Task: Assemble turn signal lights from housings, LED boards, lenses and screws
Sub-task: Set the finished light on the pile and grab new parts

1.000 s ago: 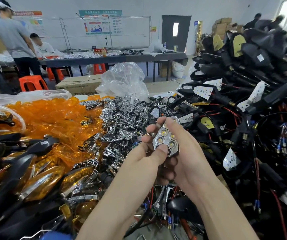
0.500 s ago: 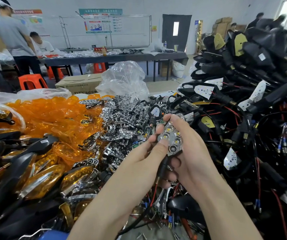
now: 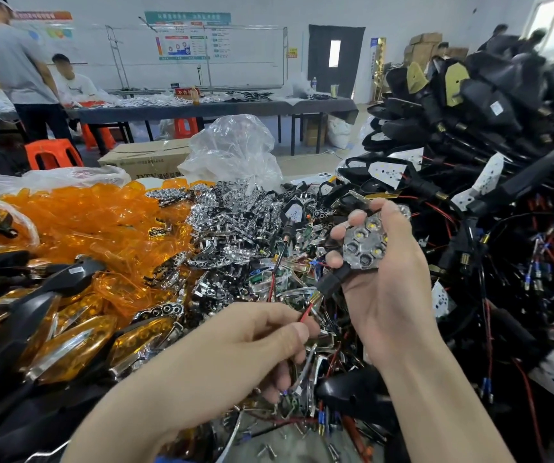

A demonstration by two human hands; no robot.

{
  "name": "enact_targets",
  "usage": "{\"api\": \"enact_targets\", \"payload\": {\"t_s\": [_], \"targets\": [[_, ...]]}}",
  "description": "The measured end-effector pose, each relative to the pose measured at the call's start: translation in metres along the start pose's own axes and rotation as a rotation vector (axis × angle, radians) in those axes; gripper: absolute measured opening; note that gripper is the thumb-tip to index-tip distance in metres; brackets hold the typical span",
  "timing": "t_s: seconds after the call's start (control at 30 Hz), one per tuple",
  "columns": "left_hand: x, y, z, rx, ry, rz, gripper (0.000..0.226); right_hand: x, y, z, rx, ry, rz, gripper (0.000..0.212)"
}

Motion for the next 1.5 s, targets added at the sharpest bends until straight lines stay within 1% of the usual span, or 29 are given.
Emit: {"api": "enact_targets", "payload": {"t_s": [0.03,0.07,0.13,0.23,0.37,0.5,0.57,0.63,0.7,0.77,0.9,1.03,1.17,1.23,1.33,1.5], "targets": [[0.001,-0.001,0.000,0.070,-0.006,-0.009,0.030,0.000,0.000,-0.001,0.011,0.014,0.009,0.015],[0.002,-0.003,0.000,0.137,-0.022,-0.006,0.032,-0.001,0.000,-0.002,0.022,0.026,0.018,0.015],[0.004,-0.005,0.001,0.212,-0.082,0.036,0.023,-0.001,-0.001,-0.004,0.035,0.038,0.035,0.015],[0.007,-0.012,0.002,0.281,-0.137,0.092,0.024,-0.003,-0.002,-0.005,0.046,0.043,0.058,0.016],[0.011,-0.020,0.006,0.273,-0.170,0.176,0.025,-0.005,-0.004,-0.004,0.073,-0.013,0.045,0.015],[0.010,-0.019,0.009,0.306,-0.203,0.207,0.028,-0.008,-0.004,-0.004,-0.056,-0.023,0.048,0.023],[0.008,-0.018,0.009,0.335,-0.209,0.214,0.030,-0.010,-0.006,-0.004,-0.040,-0.023,0.047,0.022],[0.007,-0.016,0.009,0.375,-0.205,0.217,0.032,-0.010,-0.008,-0.004,0.036,-0.046,0.033,0.019],[0.007,-0.015,0.008,0.390,-0.207,0.221,0.032,-0.008,-0.007,-0.002,0.017,-0.060,0.028,0.020],[0.007,-0.014,0.008,0.389,-0.207,0.228,0.032,-0.007,-0.007,0.001,-0.014,-0.052,0.036,0.021],[0.007,-0.013,0.007,0.378,-0.204,0.236,0.031,-0.007,-0.010,0.005,0.095,0.013,0.037,0.017],[0.008,-0.012,0.007,0.346,-0.177,0.250,0.030,-0.006,-0.010,0.007,0.069,0.043,0.015,0.015],[0.010,-0.016,0.008,0.343,-0.167,0.301,0.030,-0.006,-0.009,0.008,0.051,0.059,0.019,0.015],[0.010,-0.017,0.009,0.351,-0.167,0.312,0.033,-0.006,-0.009,0.008,0.033,0.061,0.024,0.015],[0.010,-0.017,0.012,0.384,-0.174,0.303,0.044,-0.005,-0.008,0.008,0.040,0.044,0.034,0.015],[0.012,-0.020,0.012,0.453,-0.188,0.305,0.044,0.001,-0.001,0.005,0.084,0.048,0.067,0.014]]}}
Point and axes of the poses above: each hand's wrist, its own x-axis towards the middle knuckle, its own y-axis out of the back of the hand, z = x × y, the point moved 1 cm from there along x, towards the middle knuckle, and after that the axes turned 7 degrees about -y, right-handed, at the moved point
